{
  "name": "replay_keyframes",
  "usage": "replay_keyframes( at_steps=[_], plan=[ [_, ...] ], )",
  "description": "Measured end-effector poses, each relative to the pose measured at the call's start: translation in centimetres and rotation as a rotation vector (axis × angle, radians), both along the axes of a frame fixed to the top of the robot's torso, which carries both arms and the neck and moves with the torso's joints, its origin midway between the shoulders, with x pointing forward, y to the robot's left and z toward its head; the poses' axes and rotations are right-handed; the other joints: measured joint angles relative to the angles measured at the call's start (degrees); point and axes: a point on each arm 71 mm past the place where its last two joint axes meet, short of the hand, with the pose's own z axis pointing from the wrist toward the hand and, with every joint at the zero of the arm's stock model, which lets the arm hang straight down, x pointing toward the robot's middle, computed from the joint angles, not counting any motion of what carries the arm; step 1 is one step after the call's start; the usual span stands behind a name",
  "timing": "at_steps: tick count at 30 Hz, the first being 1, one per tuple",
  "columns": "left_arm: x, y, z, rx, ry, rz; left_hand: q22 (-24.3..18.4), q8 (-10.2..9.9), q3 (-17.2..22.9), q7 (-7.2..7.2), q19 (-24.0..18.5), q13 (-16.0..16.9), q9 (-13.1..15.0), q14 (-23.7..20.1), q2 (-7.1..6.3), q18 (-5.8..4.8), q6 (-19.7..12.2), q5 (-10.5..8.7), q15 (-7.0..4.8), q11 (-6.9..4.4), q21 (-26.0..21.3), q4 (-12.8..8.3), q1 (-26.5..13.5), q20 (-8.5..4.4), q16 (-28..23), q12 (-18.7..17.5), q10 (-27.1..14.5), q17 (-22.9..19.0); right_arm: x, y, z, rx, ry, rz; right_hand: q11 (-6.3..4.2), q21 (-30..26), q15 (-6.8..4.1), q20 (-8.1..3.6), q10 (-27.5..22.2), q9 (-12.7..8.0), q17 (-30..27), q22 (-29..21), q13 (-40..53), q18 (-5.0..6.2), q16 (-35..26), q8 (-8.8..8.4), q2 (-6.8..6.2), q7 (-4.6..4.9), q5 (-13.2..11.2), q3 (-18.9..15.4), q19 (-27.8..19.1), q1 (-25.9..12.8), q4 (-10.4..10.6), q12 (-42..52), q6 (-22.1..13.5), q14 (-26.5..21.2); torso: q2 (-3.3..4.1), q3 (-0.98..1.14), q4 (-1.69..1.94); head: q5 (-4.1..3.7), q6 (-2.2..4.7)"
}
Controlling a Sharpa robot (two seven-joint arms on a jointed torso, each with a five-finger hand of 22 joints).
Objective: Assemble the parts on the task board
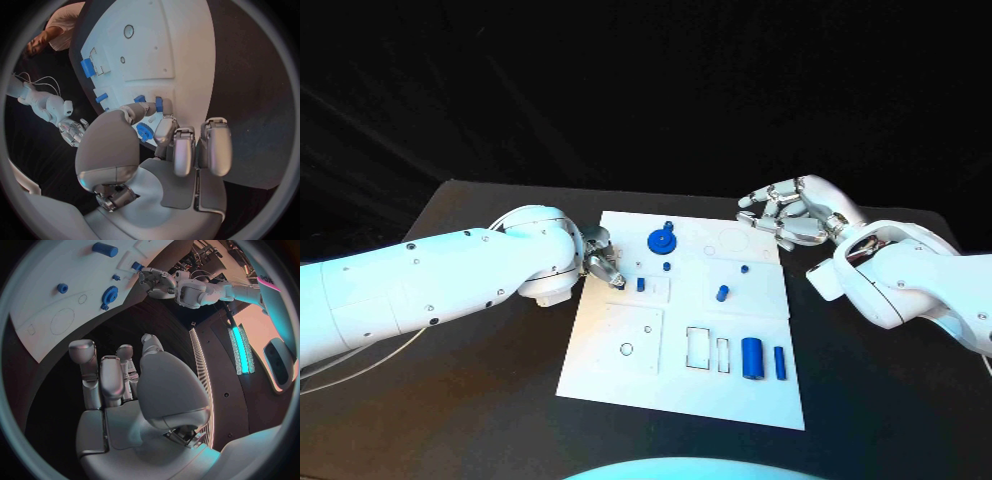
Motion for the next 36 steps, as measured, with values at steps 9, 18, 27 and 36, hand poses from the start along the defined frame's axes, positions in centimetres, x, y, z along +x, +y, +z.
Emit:
replay_keyframes(
  at_steps=[9,18,27,36],
  plan=[
    [0.04,-0.12,0.03,0.002,0.002,0.002,0.0,0.0,-0.9,0.00,0.0,1.0,0.2,0.0,0.39,0.01,0.0,0.00,0.00,-0.09,0.4,-0.7,-0.8,0.00,0.0,0.8,0.5,0.0,-0.01,0.01,0.00,0.000,-0.001,0.001,0.00,0.0,0.00,0.00,0.0,0.0,0.0,0.0,0.0,0.00,0.0,0.00,0.00,0.00,0.0,0.0,0.0,0.0,0.0,0.0,0.0,0.0,0.00,-0.03,0.04,-0.13,-0.09],
    [0.03,-0.29,-0.05,0.008,-0.004,-0.002,0.0,-0.2,-5.4,-1.09,0.0,2.5,0.3,0.0,0.76,-0.11,1.1,0.02,-0.45,-1.60,1.2,1.1,-1.2,0.00,0.0,1.5,2.6,0.0,-0.02,0.02,0.01,0.001,0.000,0.001,0.00,0.0,0.00,0.00,0.0,0.0,0.0,0.0,0.0,0.00,0.0,0.00,0.00,0.00,0.0,0.0,0.0,0.0,0.0,0.0,0.0,0.0,0.00,-0.02,0.04,-0.07,-0.14],
    [-0.02,-0.33,-0.23,0.016,-0.003,-0.003,0.0,-0.2,-8.5,-3.15,0.1,3.0,0.0,0.0,0.78,-0.91,3.8,0.00,-0.45,-1.82,1.5,2.7,-1.2,-0.32,0.0,1.7,3.2,0.0,-0.03,0.02,0.01,0.001,0.000,0.001,0.00,0.0,0.00,0.00,0.0,0.0,0.0,0.0,-0.1,0.00,0.0,0.00,0.00,0.00,0.0,0.0,0.0,0.0,0.0,0.0,0.0,0.0,-0.01,-0.02,0.02,-0.03,-0.32],
    [0.05,-0.33,-0.27,0.021,-0.005,-0.003,0.0,-0.4,-11.0,-4.09,0.0,3.3,-0.1,0.2,0.78,-0.91,5.1,0.00,-0.63,-1.81,1.7,4.2,-1.2,-0.41,0.0,1.9,3.2,0.0,-0.05,0.02,0.02,0.002,0.000,0.001,0.00,0.0,0.00,0.00,0.0,0.0,0.0,0.0,-0.2,0.00,-0.2,0.00,0.00,0.00,0.0,-0.2,0.0,0.0,-0.1,0.0,0.0,0.0,-0.01,-0.01,0.01,-0.08,-0.31]
  ],
)
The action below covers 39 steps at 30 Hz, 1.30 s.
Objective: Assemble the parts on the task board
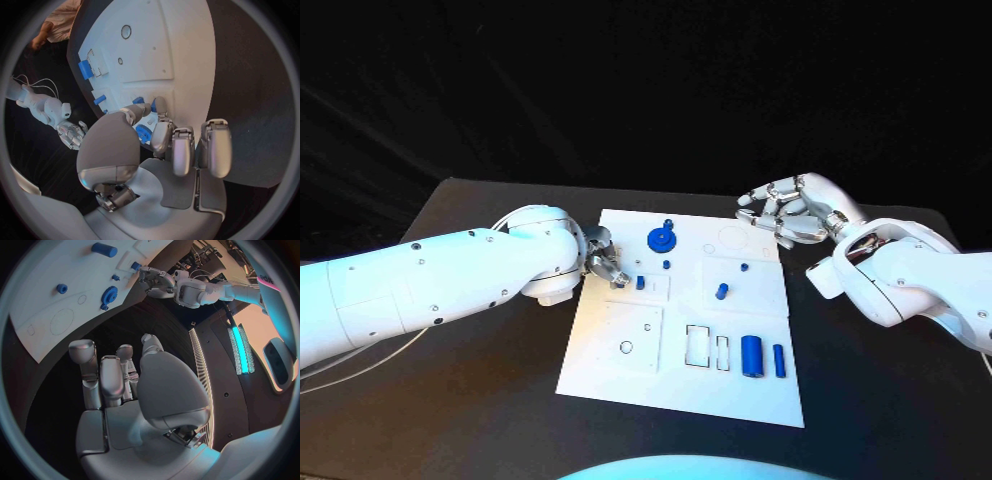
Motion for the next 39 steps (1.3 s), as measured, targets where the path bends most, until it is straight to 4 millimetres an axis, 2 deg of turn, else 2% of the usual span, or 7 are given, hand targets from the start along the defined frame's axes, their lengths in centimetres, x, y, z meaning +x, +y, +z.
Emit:
replay_keyframes(
  at_steps=[6,14,22,28,32,37,39],
  plan=[
    [0.1,0.1,0.0,0.001,-0.001,0.003,0.0,-0.5,-2.6,-0.21,0.0,0.1,-0.3,0.0,0.01,0.00,0.2,0.02,0.00,0.00,0.0,1.3,0.0,0.00,0.0,0.0,0.0,0.0,0.0,0.0,0.0,0.000,0.000,0.000,0.00,0.0,0.00,0.00,0.0,0.0,0.0,0.0,0.0,0.00,0.0,0.00,0.30,0.00,0.0,-0.2,0.0,-0.3,0.2,0.0,0.0,0.0,-0.01,-0.02,-0.01,-0.01,0.02],
    [0.1,0.7,0.0,0.002,-0.001,0.014,0.0,-1.8,-15.7,0.01,0.0,0.5,-1.0,-0.2,1.22,0.00,1.2,0.05,-0.19,0.00,0.0,6.2,1.2,0.00,0.0,0.0,0.0,0.0,0.0,0.0,0.0,0.000,0.000,-0.001,0.00,0.0,0.00,0.00,0.0,0.0,0.0,0.0,0.0,-0.01,0.0,0.00,0.30,0.00,0.0,-0.2,0.0,-0.3,0.2,0.0,0.0,0.0,-0.01,-0.06,0.00,-0.09,0.19],
    [0.0,1.4,0.4,-0.023,-0.009,0.043,0.0,-2.7,-24.7,0.22,0.0,-0.2,-1.5,-0.2,3.66,0.00,1.4,0.04,-0.18,0.51,0.0,6.6,-1.2,0.00,0.0,-0.5,-0.5,0.0,0.1,0.0,0.0,0.000,-0.001,-0.001,0.00,0.0,0.00,0.00,0.0,0.0,0.0,0.0,-0.1,0.00,0.0,0.00,0.31,0.00,-0.4,-0.2,0.0,-0.3,0.2,0.0,0.0,0.0,-0.01,-0.09,0.01,-0.17,0.38],
    [0.1,2.1,1.5,-0.068,-0.035,0.074,0.0,-3.2,-26.4,0.24,0.0,-1.7,-1.7,-0.2,5.28,0.00,1.4,0.04,-0.19,0.54,-0.8,6.6,-2.1,0.00,0.0,-1.9,-1.5,0.0,0.1,-0.1,0.0,-0.001,-0.002,-0.003,0.00,-0.2,0.00,0.00,0.0,0.0,0.0,0.1,-0.1,0.00,0.0,0.00,0.46,0.00,-1.8,-0.5,0.0,-1.1,0.1,0.3,0.0,0.0,-0.01,-0.06,0.03,-0.26,0.49],
    [0.2,2.4,2.1,-0.128,-0.051,0.098,0.0,-4.5,-27.1,1.50,0.0,-7.6,-2.1,-0.1,6.81,0.50,-0.7,0.04,0.11,1.24,-4.6,6.6,-1.3,0.01,0.0,-6.8,-5.4,0.0,0.1,-0.1,0.0,-0.001,-0.003,-0.004,0.00,-0.2,0.00,0.00,0.0,0.0,0.0,0.1,-0.1,0.00,0.0,0.00,0.45,0.00,-1.8,-0.5,0.0,-1.1,0.1,0.3,0.0,0.0,-0.04,-0.01,0.03,-0.15,0.58],
    [0.4,2.6,2.6,-0.238,-0.068,0.133,0.0,-5.8,-28.5,2.97,-2.2,-16.8,-3.0,-0.1,6.85,1.35,-3.4,0.04,1.18,2.58,-9.4,6.5,-0.6,0.70,-0.8,-14.5,-11.5,0.0,0.1,-0.1,0.0,0.000,-0.003,-0.004,0.00,-0.2,0.00,0.00,0.0,0.0,0.0,0.1,-0.1,0.00,0.0,0.00,0.45,0.00,-1.8,-0.5,0.0,-1.1,0.1,0.3,0.0,0.0,-0.05,0.00,0.03,-0.18,0.81],
    [0.5,2.6,2.7,-0.274,-0.079,0.141,-0.5,-6.4,-28.8,3.77,-4.3,-20.4,-3.4,-0.2,6.72,2.72,-4.7,0.04,1.90,3.12,-12.8,6.7,1.6,1.09,-3.2,-17.5,-14.4,0.0,0.1,-0.1,0.0,0.000,-0.004,-0.004,0.00,-0.2,0.00,0.00,0.0,0.0,0.0,0.0,-0.1,0.00,0.0,0.00,0.45,0.00,-1.8,-0.5,0.0,-1.1,0.1,0.3,0.0,0.0,-0.05,0.01,0.00,-0.23,0.92]
  ],
)
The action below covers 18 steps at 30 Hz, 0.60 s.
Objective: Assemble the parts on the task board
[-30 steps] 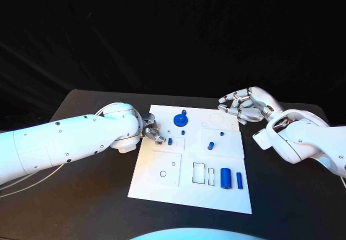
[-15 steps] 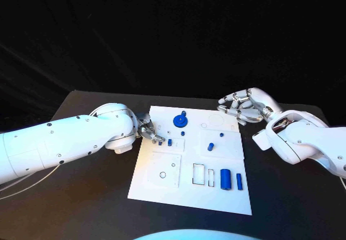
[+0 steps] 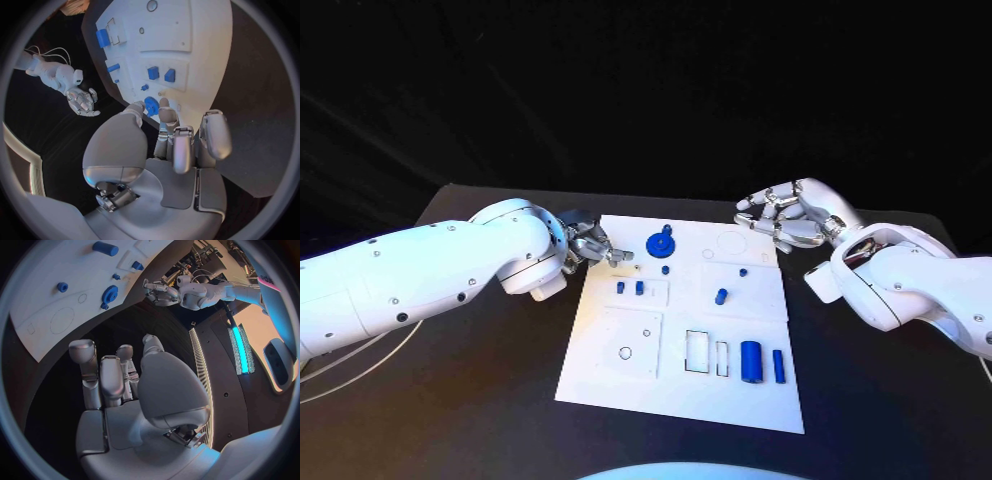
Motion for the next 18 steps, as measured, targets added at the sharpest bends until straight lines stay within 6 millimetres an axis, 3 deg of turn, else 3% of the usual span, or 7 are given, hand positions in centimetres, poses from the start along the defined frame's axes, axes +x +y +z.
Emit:
replay_keyframes(
  at_steps=[2,3,6,7,12,18],
  plan=[
    [0.0,-0.1,0.0,-0.032,-0.024,0.003,-5.1,-0.9,0.5,1.04,-4.1,-4.9,-0.7,-0.1,-0.25,1.80,-2.1,0.00,0.92,0.96,-6.8,-0.6,4.0,0.56,-4.7,-4.5,-4.8,0.0,0.0,0.0,0.0,0.000,0.000,-0.001,0.00,0.0,0.00,0.00,0.0,0.0,0.0,0.0,0.0,0.00,0.0,0.00,0.00,0.00,0.0,0.0,0.0,0.0,0.0,0.0,0.0,0.0,0.00,0.02,0.00,-0.04,0.13],
    [0.0,-0.2,0.0,-0.044,-0.037,0.001,-9.3,-1.6,1.6,1.56,-7.4,-6.7,-1.3,-1.5,-0.31,2.79,-3.6,0.00,1.50,1.52,-12.1,-1.7,8.0,1.05,-8.5,-6.6,-7.3,-0.5,0.0,0.0,0.0,0.000,0.000,-0.001,0.00,0.0,0.00,0.00,0.0,0.0,0.0,0.0,0.0,0.00,0.0,0.00,0.00,0.00,0.0,0.0,0.0,0.0,0.0,0.0,0.0,0.0,0.00,0.03,0.00,-0.13,0.23],
    [-0.1,-0.8,-0.3,-0.081,-0.101,-0.026,-19.6,-3.3,5.5,2.92,-15.7,-10.7,-3.3,-9.0,-0.96,5.31,-5.4,0.00,2.71,3.28,-25.7,-3.2,16.2,2.26,-19.5,-11.9,-12.1,-10.0,0.0,0.0,0.0,0.000,0.000,-0.001,0.00,0.0,0.00,0.00,0.0,0.0,0.0,0.0,0.0,0.00,0.0,0.00,0.00,0.00,-0.2,0.0,0.0,0.0,0.0,0.0,0.0,0.0,0.02,0.03,0.00,-0.37,0.49],
    [-0.2,-1.1,-0.4,-0.089,-0.128,-0.043,-21.5,-3.9,6.6,3.26,-17.2,-12.3,-4.0,-11.8,-1.54,5.34,-5.7,0.00,3.08,3.47,-28.3,-3.5,18.2,2.67,-23.4,-13.8,-12.9,-13.8,0.0,0.0,0.0,0.000,0.000,-0.001,0.00,0.0,0.00,0.00,0.0,0.0,0.0,0.0,0.0,0.00,0.0,0.00,0.00,0.00,-0.2,0.0,0.0,0.0,0.0,0.0,0.0,0.0,0.04,0.01,0.00,-0.52,0.62],
    [-0.7,-3.0,-1.0,-0.111,-0.298,-0.166,-24.3,-6.8,10.1,3.34,-18.2,-19.8,-7.9,-17.8,-4.20,5.33,-5.1,-0.50,3.68,3.63,-32.1,-3.3,22.9,3.32,-33.9,-21.5,-13.4,-24.3,0.0,0.0,0.0,0.000,0.000,-0.001,-0.31,-0.4,0.00,0.00,-0.3,0.1,-0.1,0.0,-0.4,0.00,-0.3,0.23,0.18,0.00,-0.2,0.2,0.0,0.2,-0.2,0.0,0.0,0.0,0.07,-0.07,0.00,-1.15,0.99],
    [-1.2,-5.5,-1.4,-0.083,-0.449,-0.308,-24.4,-10.5,10.2,2.53,-15.5,-26.0,-11.8,-14.2,-6.03,5.33,-3.1,-0.84,4.12,4.38,-31.9,-1.5,22.5,3.83,-33.3,-27.7,-12.6,-25.4,0.0,0.0,0.0,0.000,-0.001,-0.001,-0.11,-0.6,0.00,0.00,-0.5,0.1,-0.3,-0.1,-0.6,0.00,-0.3,0.23,0.43,0.00,-0.2,0.2,0.0,0.5,-0.2,0.0,0.0,0.0,0.09,-0.08,-0.03,-1.72,1.43]
  ],
)
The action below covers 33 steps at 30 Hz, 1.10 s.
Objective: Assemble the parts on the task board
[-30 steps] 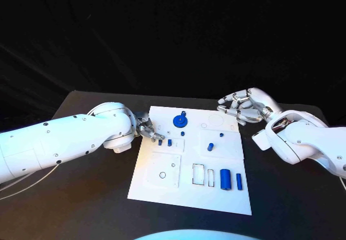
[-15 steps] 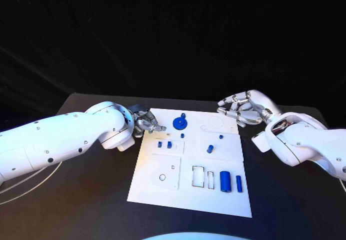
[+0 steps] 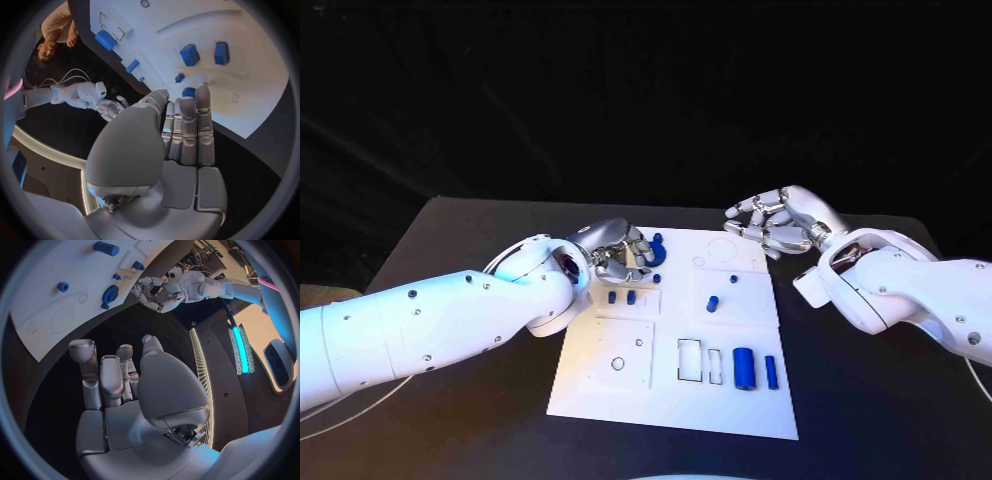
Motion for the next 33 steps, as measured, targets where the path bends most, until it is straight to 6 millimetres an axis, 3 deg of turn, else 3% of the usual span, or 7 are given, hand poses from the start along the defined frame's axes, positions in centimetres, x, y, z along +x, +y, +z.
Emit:
replay_keyframes(
  at_steps=[5,8,10,16,28,30,33],
  plan=[
    [-0.2,-1.1,-0.7,0.055,-0.078,-0.052,6.9,-2.1,-0.6,-0.52,6.4,-3.4,-2.1,5.6,-0.59,-0.08,1.6,0.00,-0.21,0.16,9.2,0.6,0.2,-0.29,6.1,-3.1,1.0,4.7,0.0,0.0,0.0,0.000,0.000,0.000,-0.01,0.0,0.21,0.00,-0.4,0.0,-0.1,-0.1,-0.5,0.00,-0.2,0.00,-0.22,0.00,0.0,0.0,0.0,0.2,0.0,-0.3,0.0,-0.2,0.05,-0.01,0.01,-0.29,0.16],
    [-0.1,-1.6,-0.9,0.089,-0.115,-0.072,10.0,-2.8,-0.6,-0.63,8.6,-4.6,-2.8,7.1,-0.63,-0.96,2.9,0.00,-0.18,0.40,13.1,0.6,0.2,-0.30,8.3,-4.2,1.6,6.3,0.0,0.0,0.0,0.000,0.000,0.000,-0.02,0.0,0.21,0.00,-0.4,0.0,-0.1,-0.1,-0.5,0.00,-0.2,0.00,-0.22,0.00,0.0,0.0,0.0,0.2,0.0,-0.3,0.0,-0.2,0.06,0.01,-0.01,-0.31,0.17],
    [-0.1,-1.8,-0.9,0.107,-0.133,-0.081,11.5,-3.0,-0.6,-0.85,9.5,-5.2,-3.1,7.4,-0.63,-1.74,3.2,0.00,-0.24,0.35,14.9,0.6,0.2,-0.31,9.4,-4.6,1.6,7.1,0.0,0.0,0.0,0.000,0.000,0.000,-0.02,0.0,0.21,0.00,-0.4,0.0,-0.1,-0.1,-0.5,0.00,-0.2,0.00,-0.22,0.00,0.0,0.0,0.0,0.2,0.0,-0.3,0.0,-0.2,0.06,0.02,-0.04,-0.34,0.13],
    [-0.1,-2.7,-1.0,0.167,-0.157,-0.110,15.2,-4.4,-0.9,-0.88,11.6,-6.5,-4.1,8.9,-0.63,-2.30,3.8,-0.33,-0.15,0.35,19.4,0.9,0.2,-0.31,12.5,-5.9,1.6,9.2,0.0,0.1,0.0,0.001,0.000,0.002,-0.02,0.0,0.21,0.00,-0.4,0.0,-0.1,-0.1,-0.5,-0.01,-0.2,0.00,-0.22,0.00,0.0,0.0,0.0,0.2,0.0,-0.3,0.0,-0.2,0.06,0.05,-0.04,-0.49,0.10],
    [0.2,-3.3,-1.5,0.255,-0.145,-0.099,19.4,-5.3,-1.2,-0.77,13.6,-7.6,-4.9,10.5,-0.24,-2.72,5.1,-0.33,-0.37,0.35,24.3,0.9,0.6,-0.34,15.5,-6.5,2.7,11.6,0.0,0.1,0.0,0.001,0.000,0.003,-0.01,0.0,0.21,0.00,-0.4,0.0,-0.1,-0.1,-0.6,-0.01,-0.2,0.00,-0.22,0.00,0.0,0.0,0.0,0.2,0.0,-0.6,0.0,-0.2,0.03,0.07,-0.05,-0.53,0.08],
    [0.3,-3.5,-1.5,0.265,-0.140,-0.097,19.5,-5.3,-1.2,-0.77,13.7,-7.6,-4.9,10.5,-0.24,-3.58,5.1,-0.33,-0.37,0.27,24.5,0.9,0.6,-0.41,15.5,-6.5,2.7,11.6,0.0,0.1,0.0,0.001,0.000,0.003,-0.01,0.0,0.21,0.00,-0.4,0.0,-0.1,-0.1,-0.6,0.00,-0.2,0.00,-0.22,0.00,0.0,0.0,0.0,0.2,0.0,-0.6,0.0,-0.2,0.02,0.08,-0.05,-0.58,0.08],
    [0.5,-3.6,-1.7,0.278,-0.133,-0.092,19.5,-5.6,-1.2,-0.58,13.7,-7.9,-5.1,10.5,0.14,-3.57,5.3,-0.33,-0.37,0.27,24.5,0.9,1.0,-0.41,15.5,-6.9,2.7,11.5,0.0,0.2,0.0,0.001,0.000,0.004,0.00,0.0,0.21,0.00,-0.4,0.0,-0.1,-0.1,-0.6,0.00,-0.2,0.00,-0.22,0.00,0.0,0.0,0.0,0.2,0.0,-0.6,0.0,-0.2,0.02,0.08,-0.05,-0.60,0.08]
  ],
)
